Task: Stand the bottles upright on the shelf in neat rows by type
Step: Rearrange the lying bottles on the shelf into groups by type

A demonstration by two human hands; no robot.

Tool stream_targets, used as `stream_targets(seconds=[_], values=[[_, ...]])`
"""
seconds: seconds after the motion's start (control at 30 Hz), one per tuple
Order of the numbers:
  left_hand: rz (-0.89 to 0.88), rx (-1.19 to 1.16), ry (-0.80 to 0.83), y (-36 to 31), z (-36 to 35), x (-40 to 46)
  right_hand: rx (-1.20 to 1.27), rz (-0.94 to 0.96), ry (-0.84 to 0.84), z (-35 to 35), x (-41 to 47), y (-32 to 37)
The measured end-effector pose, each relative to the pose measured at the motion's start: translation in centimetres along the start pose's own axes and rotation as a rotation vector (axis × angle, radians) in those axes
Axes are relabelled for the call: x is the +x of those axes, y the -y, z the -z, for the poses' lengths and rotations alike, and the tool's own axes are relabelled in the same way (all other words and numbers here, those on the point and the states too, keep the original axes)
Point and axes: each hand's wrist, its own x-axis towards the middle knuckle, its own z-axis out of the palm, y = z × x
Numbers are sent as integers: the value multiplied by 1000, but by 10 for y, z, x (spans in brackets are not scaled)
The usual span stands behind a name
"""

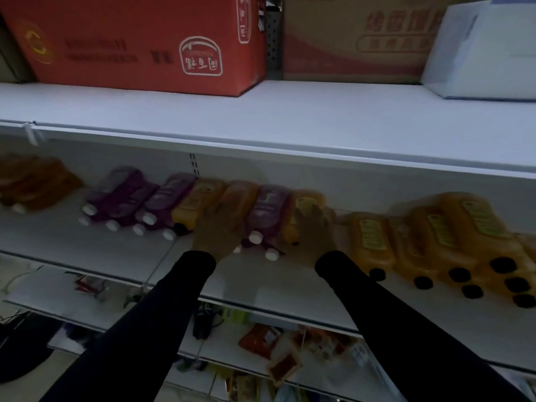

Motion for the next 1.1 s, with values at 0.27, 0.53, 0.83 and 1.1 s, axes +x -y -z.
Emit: stream_targets(seconds=[0.27, 0.53, 0.83, 1.1], values=[[17, -294, 2, -8, -8, 5, -87, -48, 159, 24, 8, -30], [-22, -259, 89, -37, -23, 13, 23, -130, -104, 2, 0, -11], [-10, -263, 40, -45, -31, 13, 64, -291, -286, 29, -49, -96], [62, -167, 67, -55, -32, 15, -265, -336, -201, 38, -66, -136]])
